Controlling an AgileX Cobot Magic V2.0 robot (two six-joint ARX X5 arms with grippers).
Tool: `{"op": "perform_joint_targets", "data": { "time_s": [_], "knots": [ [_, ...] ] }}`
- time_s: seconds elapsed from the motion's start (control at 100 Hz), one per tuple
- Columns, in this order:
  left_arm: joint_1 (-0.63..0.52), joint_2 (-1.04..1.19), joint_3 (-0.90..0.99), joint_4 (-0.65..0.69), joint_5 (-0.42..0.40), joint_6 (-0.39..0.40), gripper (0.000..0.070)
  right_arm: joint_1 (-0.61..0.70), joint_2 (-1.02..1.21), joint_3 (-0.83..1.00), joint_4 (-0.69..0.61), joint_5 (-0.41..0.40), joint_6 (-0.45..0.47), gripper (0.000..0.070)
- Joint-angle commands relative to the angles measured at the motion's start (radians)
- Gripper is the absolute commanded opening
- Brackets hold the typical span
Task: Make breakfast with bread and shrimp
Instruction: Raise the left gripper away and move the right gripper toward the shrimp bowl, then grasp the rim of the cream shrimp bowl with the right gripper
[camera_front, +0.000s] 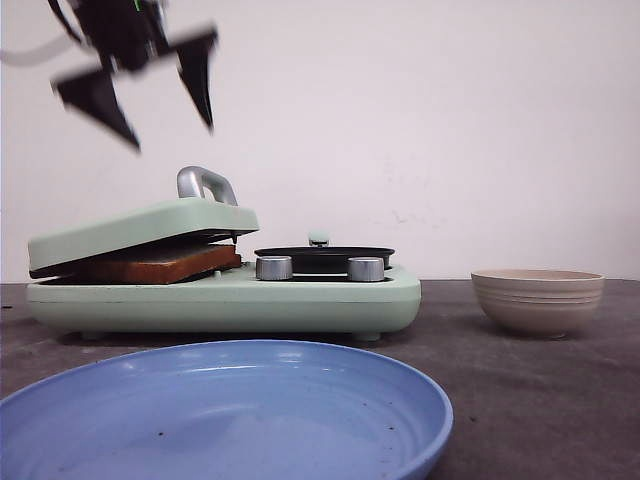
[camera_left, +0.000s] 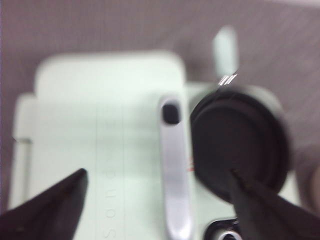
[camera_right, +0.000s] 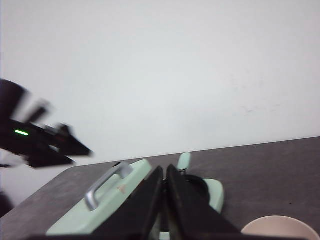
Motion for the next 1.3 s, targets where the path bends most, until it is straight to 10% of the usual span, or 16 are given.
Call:
{"op": "perform_joint_targets", "data": {
  "time_s": [0.0, 0.24, 0.71, 0.81, 0.95, 1.29],
  "knots": [
    [-0.01, -0.048, 0.021, 0.006, -0.011, 0.027, 0.0342, -0.008, 0.02, 0.004, 0.0, 0.006, 0.004, 0.0001],
    [-0.012, -0.297, 0.021, -0.003, -0.01, 0.121, 0.0011, -0.109, 0.169, 0.073, -0.121, -0.011, 0.056, 0.0001],
    [-0.036, -0.678, 0.021, -0.204, 0.013, 0.113, 0.001, -0.521, 0.809, 0.459, -0.357, -0.453, -0.01, 0.0002],
    [-0.037, -0.746, 0.021, -0.232, 0.027, 0.103, 0.001, -0.568, 0.94, 0.513, -0.377, -0.473, -0.008, 0.003],
    [-0.036, -0.832, 0.021, -0.306, 0.022, 0.105, 0.001, -0.607, 1.084, 0.544, -0.381, -0.476, 0.019, 0.0338],
    [-0.036, -0.969, 0.017, -0.414, -0.097, 0.171, 0.001, -0.621, 1.321, 0.545, -0.362, -0.527, 0.061, 0.034]
  ]
}}
